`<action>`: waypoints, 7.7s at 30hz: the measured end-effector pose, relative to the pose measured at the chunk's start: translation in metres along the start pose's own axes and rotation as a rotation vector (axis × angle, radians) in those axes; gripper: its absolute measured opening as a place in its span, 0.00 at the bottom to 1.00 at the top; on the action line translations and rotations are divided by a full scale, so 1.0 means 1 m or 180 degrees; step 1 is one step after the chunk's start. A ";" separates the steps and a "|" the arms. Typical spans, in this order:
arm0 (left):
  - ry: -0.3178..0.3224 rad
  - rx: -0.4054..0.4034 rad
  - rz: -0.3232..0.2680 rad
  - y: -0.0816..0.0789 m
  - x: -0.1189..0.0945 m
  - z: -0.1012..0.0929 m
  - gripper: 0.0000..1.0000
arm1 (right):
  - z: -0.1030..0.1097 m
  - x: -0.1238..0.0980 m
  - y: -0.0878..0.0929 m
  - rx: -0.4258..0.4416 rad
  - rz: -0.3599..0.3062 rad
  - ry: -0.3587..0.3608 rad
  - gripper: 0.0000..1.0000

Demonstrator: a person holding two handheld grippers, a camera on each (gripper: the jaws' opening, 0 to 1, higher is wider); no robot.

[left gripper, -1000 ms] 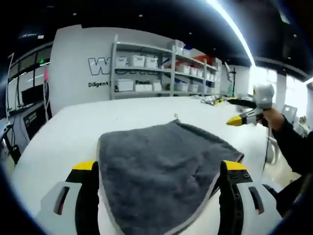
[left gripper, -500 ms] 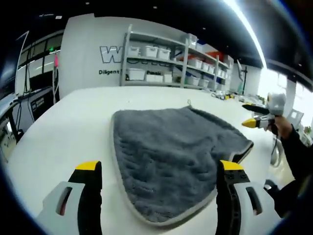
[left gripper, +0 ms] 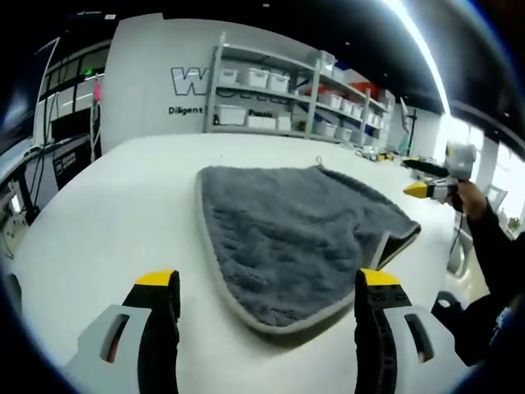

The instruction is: Open the folded towel by lifting each exposed corner and separating the folded layers until the towel lies flat within the target outline without major curled edges

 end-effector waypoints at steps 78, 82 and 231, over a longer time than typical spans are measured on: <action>0.0309 -0.1020 0.0033 0.008 -0.002 -0.008 0.14 | 0.068 0.242 -0.240 -0.1958 0.1530 -0.2729 0.89; 0.0349 -0.1103 0.0022 0.009 0.000 -0.004 0.09 | 0.085 0.265 -0.240 -0.2082 0.1581 -0.2826 0.75; 0.1188 -0.0605 -0.0746 -0.086 0.011 -0.084 0.00 | 0.107 0.297 -0.200 -0.1697 0.0890 -0.2569 0.01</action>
Point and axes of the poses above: the point that each gripper's makers call its tool centre point, and the gripper's own axes: x roughly forward along the fingers, z roughly to its left, y roughly out of its underside, the point moved 9 cm from there along -x, roughly backward along the fingers, and after that the axes turned 5 degrees about x, right-handed, at the moved point
